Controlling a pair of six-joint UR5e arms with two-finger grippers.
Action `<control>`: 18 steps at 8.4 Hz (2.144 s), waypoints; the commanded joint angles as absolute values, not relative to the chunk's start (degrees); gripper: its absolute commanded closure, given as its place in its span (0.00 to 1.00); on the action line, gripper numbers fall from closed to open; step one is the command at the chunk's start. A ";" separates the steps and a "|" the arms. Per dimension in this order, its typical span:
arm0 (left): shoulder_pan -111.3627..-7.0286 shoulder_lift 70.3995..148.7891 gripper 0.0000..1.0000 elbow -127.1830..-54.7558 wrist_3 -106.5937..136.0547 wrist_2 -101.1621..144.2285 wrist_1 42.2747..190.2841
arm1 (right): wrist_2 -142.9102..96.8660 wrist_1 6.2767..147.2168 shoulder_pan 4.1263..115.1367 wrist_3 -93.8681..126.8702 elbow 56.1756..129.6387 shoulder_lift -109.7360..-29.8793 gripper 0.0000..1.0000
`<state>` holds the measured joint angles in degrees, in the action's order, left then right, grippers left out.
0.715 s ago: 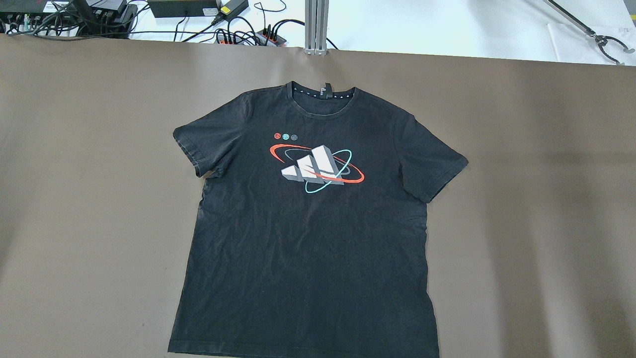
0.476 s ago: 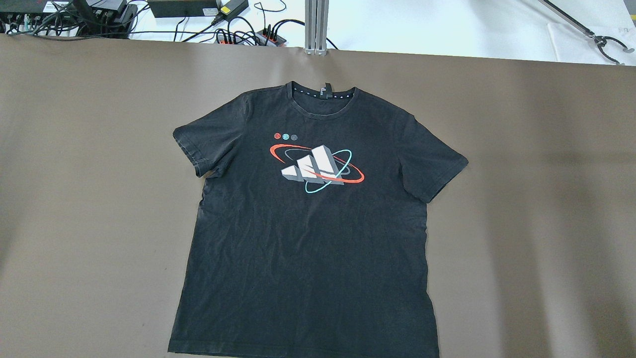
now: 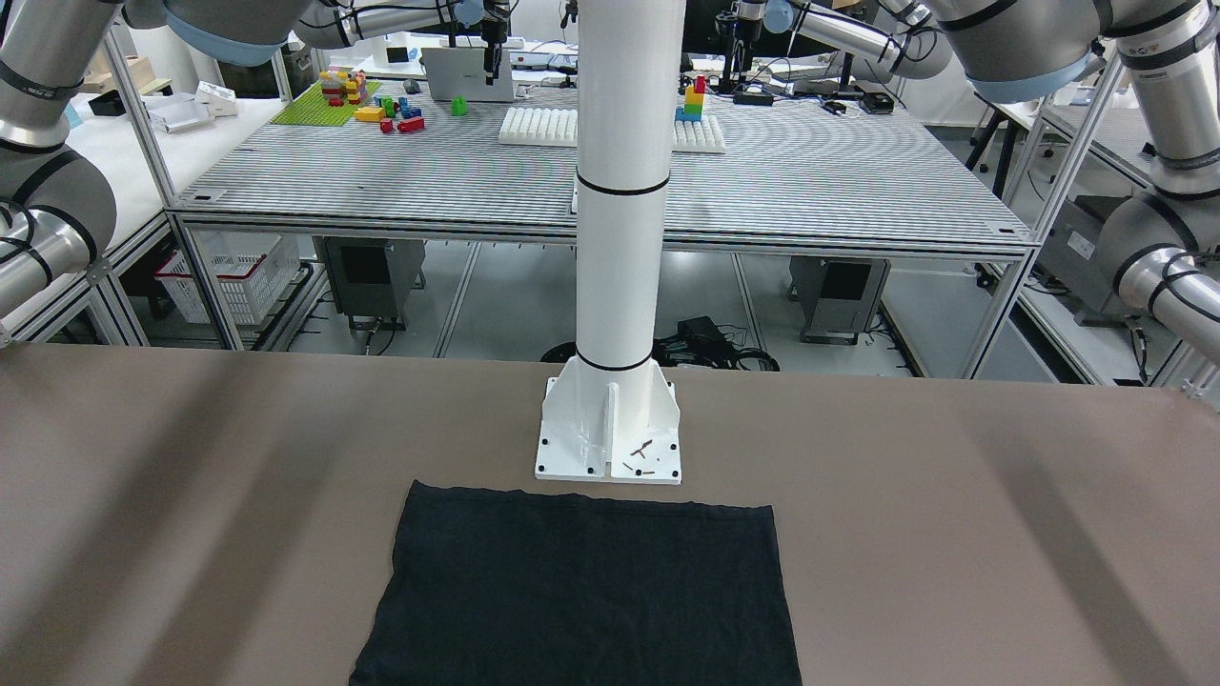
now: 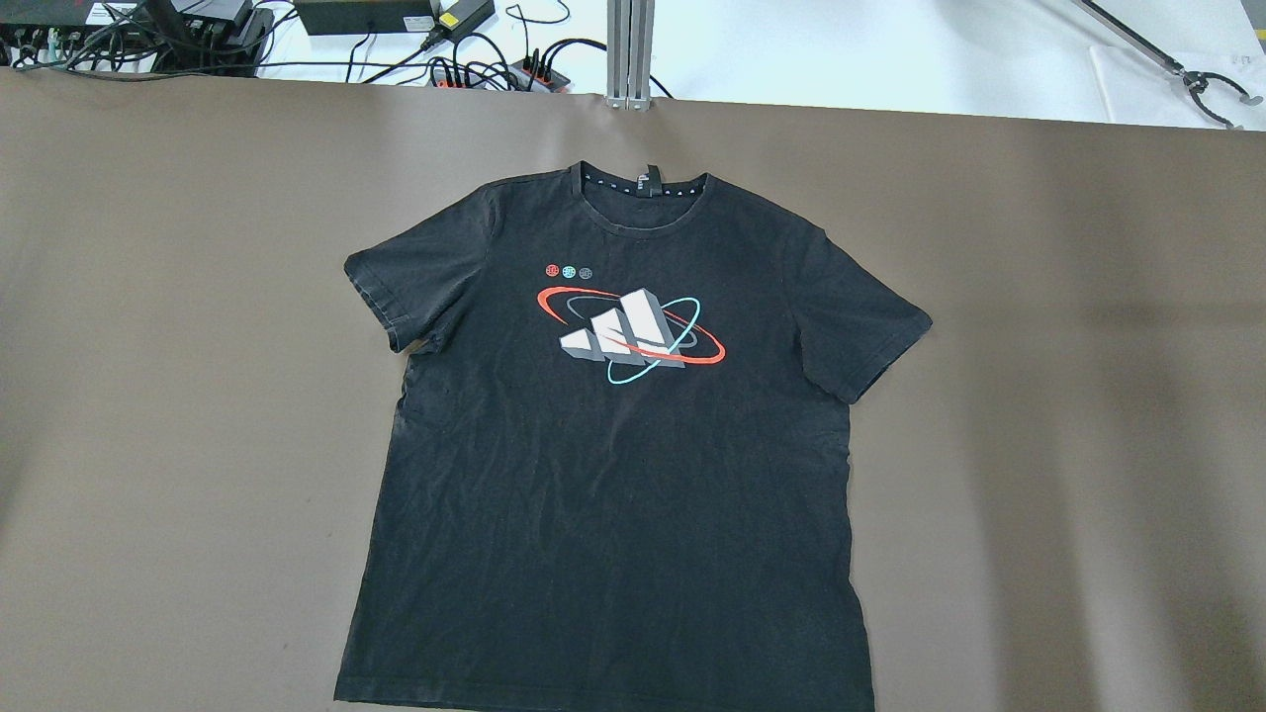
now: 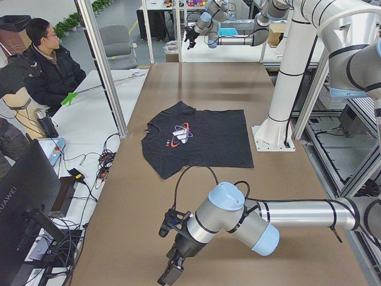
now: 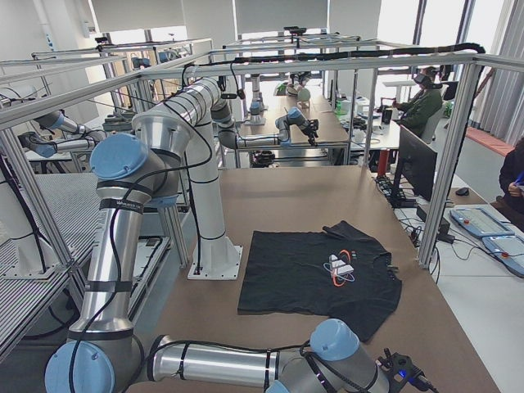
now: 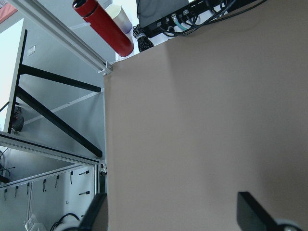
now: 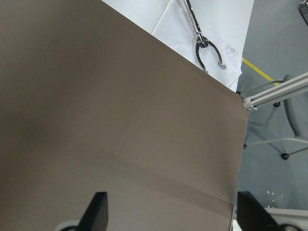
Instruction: Fold clothes
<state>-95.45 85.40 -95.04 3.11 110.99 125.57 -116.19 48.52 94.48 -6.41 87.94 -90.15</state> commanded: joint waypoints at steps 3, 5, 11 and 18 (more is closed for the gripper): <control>-95.36 84.73 0.08 -95.27 2.99 111.09 125.95 | -116.10 48.69 94.31 -5.98 87.36 -89.74 0.06; -95.36 84.81 0.07 -95.19 2.90 111.18 125.77 | -116.19 49.65 94.22 -5.45 87.45 -89.39 0.06; -95.19 84.90 0.07 -94.84 0.08 111.27 125.42 | -115.93 52.03 86.70 7.70 87.19 -85.62 0.06; -94.75 84.99 0.06 -95.01 0.35 111.01 125.60 | -115.93 55.46 62.33 38.40 86.31 -73.31 0.06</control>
